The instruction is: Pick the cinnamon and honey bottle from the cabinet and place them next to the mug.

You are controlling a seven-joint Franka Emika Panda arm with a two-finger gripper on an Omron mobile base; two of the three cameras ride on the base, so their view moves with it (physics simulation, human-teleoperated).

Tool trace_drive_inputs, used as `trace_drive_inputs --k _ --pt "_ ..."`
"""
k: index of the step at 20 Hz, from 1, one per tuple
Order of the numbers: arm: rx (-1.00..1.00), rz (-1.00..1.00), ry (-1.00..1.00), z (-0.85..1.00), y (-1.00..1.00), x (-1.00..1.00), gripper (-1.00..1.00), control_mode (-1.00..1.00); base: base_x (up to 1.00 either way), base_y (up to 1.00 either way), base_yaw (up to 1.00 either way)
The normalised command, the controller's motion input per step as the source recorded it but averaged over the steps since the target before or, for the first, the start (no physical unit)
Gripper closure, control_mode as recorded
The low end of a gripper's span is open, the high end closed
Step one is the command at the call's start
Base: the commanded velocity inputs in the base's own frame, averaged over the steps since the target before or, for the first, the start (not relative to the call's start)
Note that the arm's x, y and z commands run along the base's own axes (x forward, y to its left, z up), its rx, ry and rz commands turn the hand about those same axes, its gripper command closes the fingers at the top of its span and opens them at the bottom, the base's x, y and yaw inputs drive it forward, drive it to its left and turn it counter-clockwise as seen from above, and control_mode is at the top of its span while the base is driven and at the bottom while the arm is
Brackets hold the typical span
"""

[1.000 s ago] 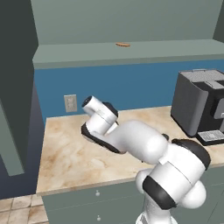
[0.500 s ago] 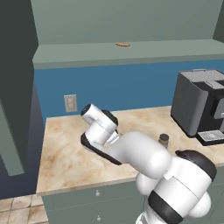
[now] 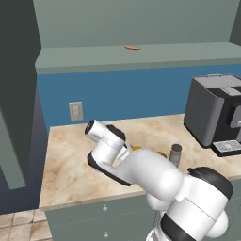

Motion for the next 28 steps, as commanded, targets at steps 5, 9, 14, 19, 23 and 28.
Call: trace_drive_inputs --k 5,9,14,19,23,28 --pt "-0.18 0.00 0.00 0.00 0.00 0.00 1.00 -1.00 0.00 0.00 0.00" --pt "-0.15 0.00 0.00 0.00 0.00 0.12 1.00 -1.00 0.00 0.00 0.00" --pt "-0.10 0.00 0.00 0.00 0.04 0.02 1.00 -1.00 0.00 0.00 0.00" --pt "-0.02 0.00 0.00 -0.03 0.05 0.00 1.00 -1.00 0.00 0.00 0.00" --pt "0.00 0.00 0.00 -0.09 0.02 0.00 1.00 -1.00 0.00 0.00 0.00" --pt "0.00 0.00 -0.01 -0.14 0.00 0.00 1.00 -1.00 0.00 0.00 0.00"
